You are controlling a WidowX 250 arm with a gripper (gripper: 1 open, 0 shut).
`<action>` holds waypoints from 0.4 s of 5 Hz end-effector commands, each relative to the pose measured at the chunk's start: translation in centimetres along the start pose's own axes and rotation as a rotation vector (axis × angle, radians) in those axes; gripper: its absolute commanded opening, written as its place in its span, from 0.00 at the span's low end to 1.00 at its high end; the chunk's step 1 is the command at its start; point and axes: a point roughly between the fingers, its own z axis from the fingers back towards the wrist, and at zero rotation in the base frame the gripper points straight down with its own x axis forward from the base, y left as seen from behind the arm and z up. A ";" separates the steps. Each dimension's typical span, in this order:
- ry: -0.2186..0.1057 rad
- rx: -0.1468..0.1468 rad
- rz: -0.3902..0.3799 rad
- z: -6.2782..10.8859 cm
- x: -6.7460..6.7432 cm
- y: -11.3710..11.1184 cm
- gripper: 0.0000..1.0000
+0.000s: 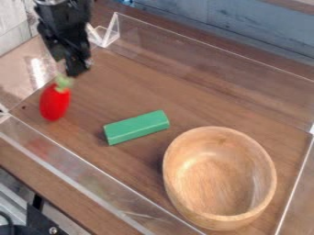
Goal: Move the red object to the left side of the table
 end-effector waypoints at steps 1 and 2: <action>-0.029 -0.004 0.023 0.8 0.5 2.3 0.00; -0.016 -0.021 0.079 -0.1 1.1 3.4 0.00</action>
